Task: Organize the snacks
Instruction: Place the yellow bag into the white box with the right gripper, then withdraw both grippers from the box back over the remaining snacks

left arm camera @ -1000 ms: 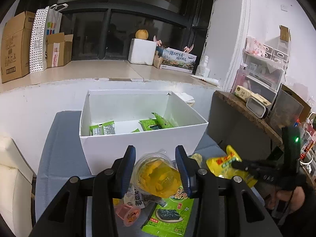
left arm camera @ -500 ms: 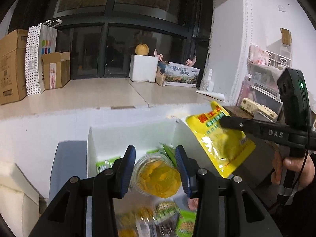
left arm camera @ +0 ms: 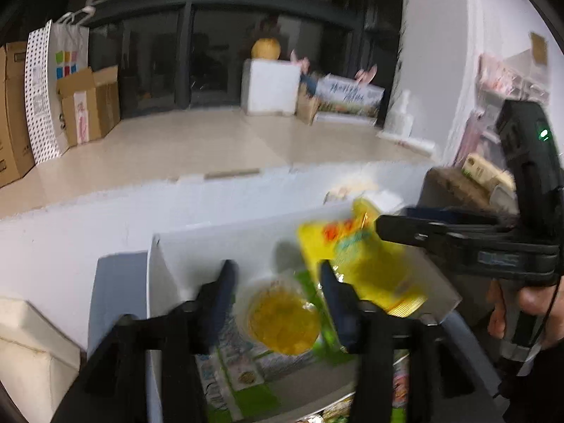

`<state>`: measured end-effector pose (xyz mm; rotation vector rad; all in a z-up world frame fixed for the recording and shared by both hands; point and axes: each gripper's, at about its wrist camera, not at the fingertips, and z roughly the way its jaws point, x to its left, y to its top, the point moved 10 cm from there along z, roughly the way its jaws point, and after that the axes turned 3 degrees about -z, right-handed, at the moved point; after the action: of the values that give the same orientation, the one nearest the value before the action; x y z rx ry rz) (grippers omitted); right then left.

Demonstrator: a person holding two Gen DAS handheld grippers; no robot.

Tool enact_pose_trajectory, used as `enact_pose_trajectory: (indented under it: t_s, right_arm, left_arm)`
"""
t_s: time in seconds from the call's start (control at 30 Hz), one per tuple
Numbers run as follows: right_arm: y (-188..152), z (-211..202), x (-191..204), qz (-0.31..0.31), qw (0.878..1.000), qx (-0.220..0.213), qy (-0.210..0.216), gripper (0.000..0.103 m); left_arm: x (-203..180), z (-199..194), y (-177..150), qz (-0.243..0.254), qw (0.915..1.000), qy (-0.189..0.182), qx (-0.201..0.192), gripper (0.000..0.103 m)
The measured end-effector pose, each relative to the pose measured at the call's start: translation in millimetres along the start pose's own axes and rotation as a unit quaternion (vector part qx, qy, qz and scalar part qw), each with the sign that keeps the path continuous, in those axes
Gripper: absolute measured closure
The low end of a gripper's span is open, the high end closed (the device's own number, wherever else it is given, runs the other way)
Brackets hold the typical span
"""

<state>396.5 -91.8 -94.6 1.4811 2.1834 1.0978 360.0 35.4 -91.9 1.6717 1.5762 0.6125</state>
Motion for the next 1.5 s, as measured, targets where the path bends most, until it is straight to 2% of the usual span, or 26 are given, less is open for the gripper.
enact_pose_trajectory:
  t_s: [0.03,0.33,0.43,0.57,0.73,0.93,1.0,1.13,1.23,1.33,1.5]
  right_arm:
    - [-1,-1,-2,-0.001,1.0,-0.008,-0.004,0.0]
    - [-12,-20,-2,0.003,1.0,-0.015,0.007,0.0]
    - [-19,-31,0,-0.001,1.0,-0.012,0.004,0.0]
    - [-32,-62,8,-0.009,0.999,-0.036,0.023,0.0]
    - [-71,-99,11,-0.006,0.999,-0.042,0.027,0.0]
    - [-135,-126,12,0.021,0.999,-0.03,0.028,0.0]
    - [-156,-126,11,0.035,0.999,-0.021,0.029,0.0]
    - [-189,-110,4,0.046,0.999,0.016,0.014,0.0]
    - [-197,-99,0,0.043,0.999,0.025,0.009,0.0]
    - [-207,-78,-7,0.032,0.998,0.053,-0.019,0.0]
    - [-216,-53,-6,0.024,0.997,0.069,-0.013,0.002]
  left_arm:
    - [2,2,-3,-0.002,1.0,0.004,0.006,0.0]
    - [11,-3,-19,-0.015,0.9996,0.02,0.013,0.0]
    - [10,-13,-21,-0.018,0.9994,0.025,0.012,0.0]
    - [6,-39,-31,-0.025,0.9993,0.026,0.002,0.0]
    - [-1,-80,-64,-0.044,0.9989,0.015,-0.002,0.0]
    - [-14,-120,-131,-0.068,0.9976,0.011,0.006,0.0]
    - [-20,-126,-153,-0.066,0.9976,0.013,0.016,0.0]
    - [-25,-129,-170,-0.061,0.9976,0.014,0.028,0.0]
    - [-26,-132,-173,-0.059,0.9978,0.015,0.027,0.0]
    - [-21,-127,-181,-0.061,0.9972,0.023,0.038,0.0]
    - [-12,-120,-196,-0.072,0.9954,0.028,0.056,0.0]
